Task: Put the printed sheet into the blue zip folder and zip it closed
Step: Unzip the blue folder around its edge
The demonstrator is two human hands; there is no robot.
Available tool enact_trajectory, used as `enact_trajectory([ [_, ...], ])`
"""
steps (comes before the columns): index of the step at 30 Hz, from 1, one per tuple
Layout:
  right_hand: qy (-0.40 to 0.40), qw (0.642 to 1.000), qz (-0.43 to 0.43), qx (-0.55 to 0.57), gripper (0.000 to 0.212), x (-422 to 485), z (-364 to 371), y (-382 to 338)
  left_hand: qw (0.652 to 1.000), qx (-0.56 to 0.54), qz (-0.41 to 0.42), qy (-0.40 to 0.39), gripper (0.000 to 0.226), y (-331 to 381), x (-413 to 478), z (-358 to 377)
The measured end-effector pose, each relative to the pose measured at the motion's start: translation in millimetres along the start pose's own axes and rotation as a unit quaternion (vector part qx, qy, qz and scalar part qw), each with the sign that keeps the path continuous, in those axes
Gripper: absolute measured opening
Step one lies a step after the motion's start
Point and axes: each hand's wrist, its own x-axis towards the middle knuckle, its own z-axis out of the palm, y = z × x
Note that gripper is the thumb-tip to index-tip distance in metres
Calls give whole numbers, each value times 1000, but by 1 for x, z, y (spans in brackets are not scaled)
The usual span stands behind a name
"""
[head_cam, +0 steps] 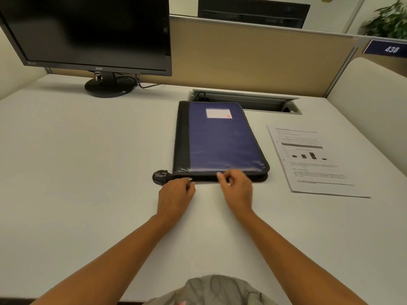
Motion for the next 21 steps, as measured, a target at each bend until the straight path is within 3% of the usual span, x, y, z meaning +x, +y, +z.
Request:
enact_trajectory([
  [3,-128,991,23,11,26,-11,12,-15,999,-9,33,-15,24,6,-5,1],
  [6,-168,985,47,3,34,-13,16,-24,995,-51,77,-39,18,2,-9,-6],
  [8,-170,984,58,-12,37,-13,17,-28,991,-76,106,-31,12,-6,-11,-11],
  [10,-165,984,70,-25,37,-15,18,-30,986,-111,119,37,3,-15,-12,-18],
  [13,-152,983,87,-48,30,-18,20,-33,980,-115,87,136,13,-28,-6,-23],
  [17,-127,985,89,-74,26,-23,26,-38,992,-105,34,59,33,-43,10,-21],
  [21,-99,988,75,-89,17,-26,30,-37,992,-124,33,13,20,-47,16,-20],
])
